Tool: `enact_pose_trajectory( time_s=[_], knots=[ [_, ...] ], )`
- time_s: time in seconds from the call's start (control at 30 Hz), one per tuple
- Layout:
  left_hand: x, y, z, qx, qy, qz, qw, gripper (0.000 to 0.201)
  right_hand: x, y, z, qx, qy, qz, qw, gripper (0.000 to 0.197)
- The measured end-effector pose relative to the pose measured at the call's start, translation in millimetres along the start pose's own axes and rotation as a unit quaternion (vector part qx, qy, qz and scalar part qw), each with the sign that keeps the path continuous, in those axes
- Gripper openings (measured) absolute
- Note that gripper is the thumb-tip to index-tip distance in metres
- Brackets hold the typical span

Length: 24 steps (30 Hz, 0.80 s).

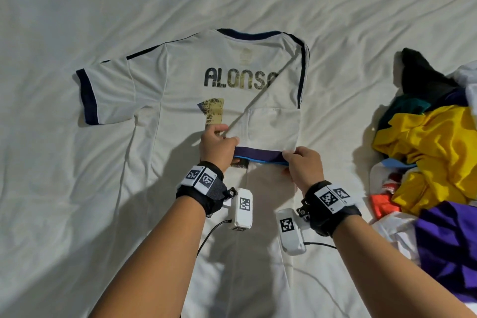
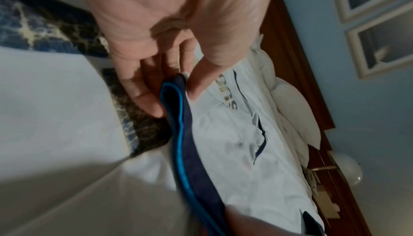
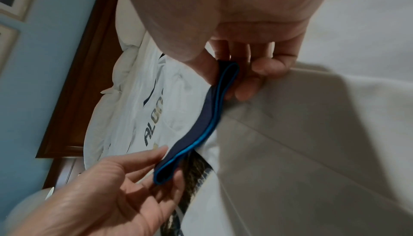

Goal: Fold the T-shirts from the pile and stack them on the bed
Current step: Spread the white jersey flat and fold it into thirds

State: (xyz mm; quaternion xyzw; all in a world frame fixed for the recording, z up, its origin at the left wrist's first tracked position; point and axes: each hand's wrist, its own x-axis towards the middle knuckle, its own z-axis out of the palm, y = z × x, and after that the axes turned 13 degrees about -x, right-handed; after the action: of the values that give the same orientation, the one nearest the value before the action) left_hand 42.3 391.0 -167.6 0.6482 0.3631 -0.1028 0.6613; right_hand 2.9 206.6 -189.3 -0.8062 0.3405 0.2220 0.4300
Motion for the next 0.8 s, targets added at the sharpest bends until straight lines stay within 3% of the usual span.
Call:
enact_pose_trajectory(
  time_s=[0.1,0.33,0.47,0.57,0.7,0.8],
  knots=[
    [6,-3,-6,0.014,0.016,0.029,0.999,0.033,1,-1,-4,-0.007,0.029,-0.014,0.999,0.026],
    [9,-15,-13,0.103,-0.002,0.049,0.993,0.024,1,1,-12,-0.092,0.021,-0.024,0.995,0.019],
    [11,-14,-14,0.201,-0.012,0.083,0.976,0.02,0,-2,-15,-0.113,0.02,-0.021,0.993,0.015],
    [9,-8,-12,0.343,-0.009,0.125,0.931,0.028,-1,-6,-16,-0.128,0.031,-0.012,0.991,0.01],
    [8,-1,3,0.447,0.003,0.257,0.857,0.038,20,-22,-15,-0.085,0.1,-0.056,0.99,0.032],
    [21,-9,18,0.518,-0.019,0.301,0.8,0.047,56,-48,-15,-0.064,0.132,-0.087,0.985,0.045]
  ],
)
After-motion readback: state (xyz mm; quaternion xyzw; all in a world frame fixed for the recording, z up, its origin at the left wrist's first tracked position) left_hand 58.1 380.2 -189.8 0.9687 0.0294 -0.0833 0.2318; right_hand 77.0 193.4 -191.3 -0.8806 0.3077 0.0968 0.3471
